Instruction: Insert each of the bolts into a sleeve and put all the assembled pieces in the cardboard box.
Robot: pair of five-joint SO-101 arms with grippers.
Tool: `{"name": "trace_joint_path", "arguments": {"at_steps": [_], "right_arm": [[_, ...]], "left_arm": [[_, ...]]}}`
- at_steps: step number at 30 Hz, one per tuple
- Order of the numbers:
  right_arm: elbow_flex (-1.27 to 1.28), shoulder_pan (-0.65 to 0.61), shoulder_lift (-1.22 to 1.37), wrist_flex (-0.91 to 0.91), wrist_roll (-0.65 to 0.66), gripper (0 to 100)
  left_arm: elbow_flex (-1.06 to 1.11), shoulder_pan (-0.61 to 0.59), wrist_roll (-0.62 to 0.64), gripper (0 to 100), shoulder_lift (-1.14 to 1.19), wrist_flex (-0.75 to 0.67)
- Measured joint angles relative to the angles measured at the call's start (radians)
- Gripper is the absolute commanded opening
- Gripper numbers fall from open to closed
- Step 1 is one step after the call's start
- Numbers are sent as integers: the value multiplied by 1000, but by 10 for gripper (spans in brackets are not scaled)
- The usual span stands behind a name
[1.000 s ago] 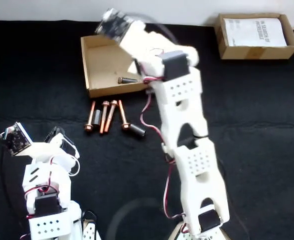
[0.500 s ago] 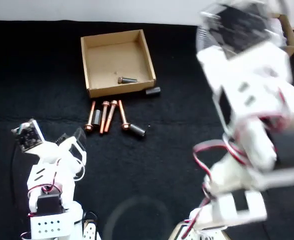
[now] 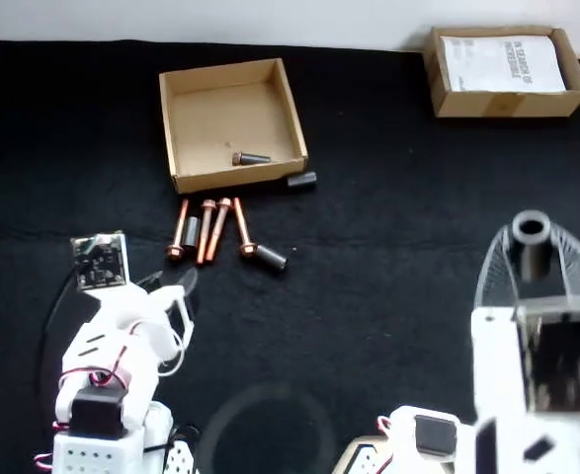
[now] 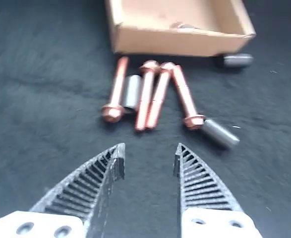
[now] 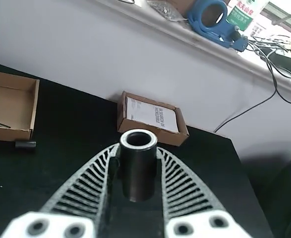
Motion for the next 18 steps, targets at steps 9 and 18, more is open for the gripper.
{"name": "trace_joint_path", "arguments": {"at_steps": [9, 18], "right_arm": [[207, 81, -172, 0, -35, 6], [399, 158, -338, 0, -35, 6]], "left_arm": [[-327, 23, -58, 181, 465, 0], [-790, 32, -58, 181, 1119, 0]]}}
